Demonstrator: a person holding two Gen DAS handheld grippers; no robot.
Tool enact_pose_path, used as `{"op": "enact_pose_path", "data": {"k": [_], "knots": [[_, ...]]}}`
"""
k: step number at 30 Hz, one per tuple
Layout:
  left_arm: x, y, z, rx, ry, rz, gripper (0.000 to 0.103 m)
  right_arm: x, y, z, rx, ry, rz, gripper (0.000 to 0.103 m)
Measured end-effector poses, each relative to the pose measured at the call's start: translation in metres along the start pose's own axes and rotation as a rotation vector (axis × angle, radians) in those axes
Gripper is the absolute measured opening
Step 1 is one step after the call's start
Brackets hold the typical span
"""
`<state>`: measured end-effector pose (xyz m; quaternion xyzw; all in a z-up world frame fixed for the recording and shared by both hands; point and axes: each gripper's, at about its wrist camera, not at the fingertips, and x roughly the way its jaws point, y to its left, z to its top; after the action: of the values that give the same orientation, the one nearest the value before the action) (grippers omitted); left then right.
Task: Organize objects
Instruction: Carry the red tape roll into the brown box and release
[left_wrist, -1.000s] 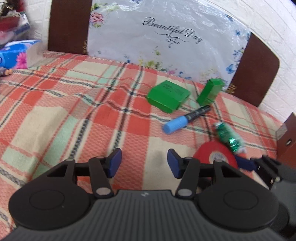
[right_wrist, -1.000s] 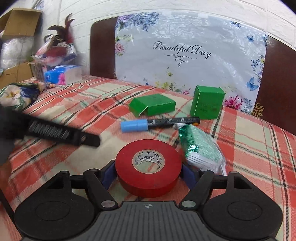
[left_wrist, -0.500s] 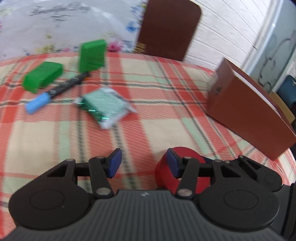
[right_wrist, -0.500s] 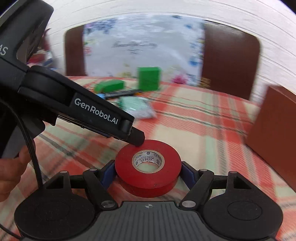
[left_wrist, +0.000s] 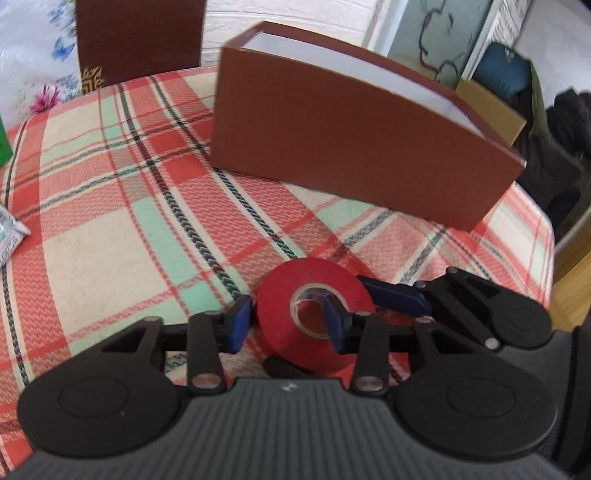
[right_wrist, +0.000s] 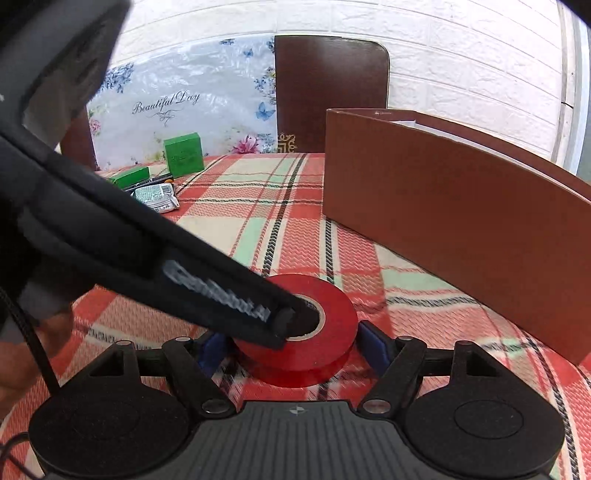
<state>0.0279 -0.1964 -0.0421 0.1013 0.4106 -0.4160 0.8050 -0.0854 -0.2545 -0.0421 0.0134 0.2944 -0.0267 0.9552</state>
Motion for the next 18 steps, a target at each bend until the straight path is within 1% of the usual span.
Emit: {"op": "enact_pose_path", "data": {"k": [1, 2, 4, 6, 10, 13, 15, 18], "knots": [[-0.001, -0.002, 0.001, 0.000, 0.001, 0.015, 0.034, -0.001, -0.001, -0.001, 0.004, -0.009, 0.000, 0.071], [-0.002, -0.001, 0.004, -0.009, -0.001, 0.017, 0.032, -0.001, -0.002, -0.001, 0.014, -0.020, 0.001, 0.071], [-0.010, -0.004, 0.011, -0.014, -0.022, 0.013, 0.031, -0.005, -0.006, -0.001, 0.044, -0.062, 0.006, 0.071], [-0.019, -0.013, 0.025, 0.013, -0.058, 0.009, 0.031, -0.016, -0.014, 0.000, 0.063, -0.124, -0.005, 0.071], [-0.033, -0.040, 0.065, 0.095, -0.156, -0.004, 0.031, -0.032, -0.028, 0.024, 0.029, -0.259, -0.093, 0.071], [-0.035, -0.064, 0.096, 0.151, -0.223, -0.024, 0.031, -0.042, -0.047, 0.042, 0.010, -0.350, -0.174, 0.072], [-0.028, -0.081, 0.112, 0.185, -0.249, -0.032, 0.031, -0.044, -0.063, 0.050, 0.017, -0.385, -0.218, 0.072], [-0.005, -0.100, 0.127, 0.218, -0.255, -0.034, 0.031, -0.040, -0.089, 0.057, 0.054, -0.387, -0.262, 0.072]]}}
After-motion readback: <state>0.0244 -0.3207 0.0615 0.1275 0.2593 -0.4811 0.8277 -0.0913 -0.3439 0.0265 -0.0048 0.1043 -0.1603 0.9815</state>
